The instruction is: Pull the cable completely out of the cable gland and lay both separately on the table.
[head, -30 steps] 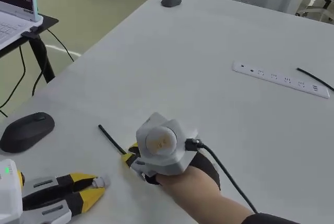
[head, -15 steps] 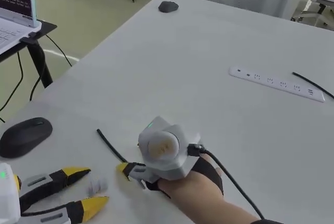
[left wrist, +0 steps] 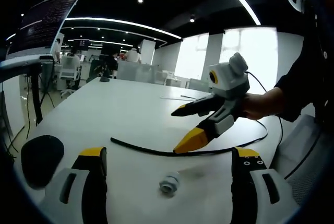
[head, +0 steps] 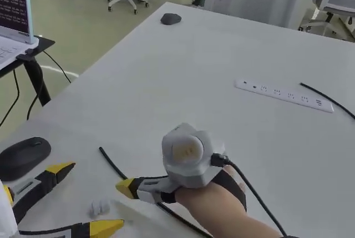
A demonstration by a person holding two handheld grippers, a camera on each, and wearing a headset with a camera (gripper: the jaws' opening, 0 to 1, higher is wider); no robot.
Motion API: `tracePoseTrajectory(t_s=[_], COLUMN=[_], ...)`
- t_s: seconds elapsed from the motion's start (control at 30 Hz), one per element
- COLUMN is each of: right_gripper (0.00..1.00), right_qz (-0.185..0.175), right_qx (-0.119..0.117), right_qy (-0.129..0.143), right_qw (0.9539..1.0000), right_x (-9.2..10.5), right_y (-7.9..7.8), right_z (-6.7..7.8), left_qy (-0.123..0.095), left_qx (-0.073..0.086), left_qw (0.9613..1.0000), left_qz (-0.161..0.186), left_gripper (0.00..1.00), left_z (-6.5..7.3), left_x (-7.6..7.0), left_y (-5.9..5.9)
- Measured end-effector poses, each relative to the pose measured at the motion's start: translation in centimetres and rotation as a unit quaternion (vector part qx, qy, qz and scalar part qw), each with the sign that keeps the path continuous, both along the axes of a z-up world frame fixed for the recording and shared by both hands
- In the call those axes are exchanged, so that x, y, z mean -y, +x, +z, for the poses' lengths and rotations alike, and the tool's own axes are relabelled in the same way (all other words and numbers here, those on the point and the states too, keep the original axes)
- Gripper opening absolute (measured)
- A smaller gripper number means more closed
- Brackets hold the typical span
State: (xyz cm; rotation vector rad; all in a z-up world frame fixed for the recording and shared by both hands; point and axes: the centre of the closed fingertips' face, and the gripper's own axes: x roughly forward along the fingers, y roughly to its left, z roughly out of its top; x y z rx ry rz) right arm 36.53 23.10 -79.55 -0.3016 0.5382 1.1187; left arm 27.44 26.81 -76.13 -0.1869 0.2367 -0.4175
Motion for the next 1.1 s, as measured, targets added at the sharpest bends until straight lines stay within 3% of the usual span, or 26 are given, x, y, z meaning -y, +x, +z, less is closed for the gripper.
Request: tracePoseTrajectory(t_s=[0.13,0.2,0.3,0.43,0.47,0.57,0.63,0.77,0.83,1.0,1.07,1.1], right_gripper=[0.99,0.99,0.99,0.99,0.99,0.99,0.99,0.99,0.99,0.99,0.99,0.99], right_qz=[-0.017,-0.017,-0.029,-0.070,-0.088,-0.113,-0.128,-0.157,-0.172,-0.220,-0.222,-0.229], right_qx=[-0.032,-0.033,-0.025,-0.026,-0.031,-0.075,-0.057,-0.071,-0.075,-0.101,-0.098,-0.100], right_qy=[0.013,0.007,-0.003,-0.019,-0.029,-0.055,-0.042,-0.040,-0.048,-0.052,-0.053,-0.052], right_qw=[0.9992,0.9993,0.9993,0.9970,0.9953,0.9892,0.9892,0.9842,0.9810,0.9689,0.9686,0.9669], right_x=[0.9,1.5,3.8,7.9,9.9,13.8,15.9,19.5,21.5,26.7,28.2,28.9], right_y=[-0.4,-0.5,-0.1,1.0,1.2,0.1,0.1,-1.0,-1.5,-3.0,-3.8,-4.1], right_z=[0.3,0.4,1.3,2.2,2.5,2.7,3.9,4.9,4.8,4.3,4.4,4.4], left_qy=[0.013,0.008,-0.002,0.004,0.004,0.001,0.012,0.019,0.026,0.047,0.050,0.056], left_qx=[-0.005,-0.006,-0.006,-0.010,-0.012,-0.021,-0.026,-0.032,-0.028,-0.041,-0.042,-0.051], left_qw=[0.9999,0.9999,0.9999,0.9997,0.9996,0.9989,0.9983,0.9963,0.9951,0.9910,0.9899,0.9889], left_qz=[-0.007,-0.007,-0.009,-0.022,-0.027,-0.041,-0.052,-0.077,-0.091,-0.118,-0.126,-0.128], left_gripper=[0.99,0.99,0.99,0.99,0.99,0.99,0.99,0.99,0.99,0.99,0.99,0.99], left_z=[0.4,0.8,1.7,2.3,2.6,3.1,3.5,4.3,4.6,4.7,5.1,5.1], left_x=[0.4,0.3,0.5,1.4,1.8,3.2,4.0,5.8,6.6,8.3,9.2,9.5], left_y=[-0.1,-0.2,-0.2,0.0,0.2,0.6,0.9,1.1,1.1,0.7,0.6,0.5])
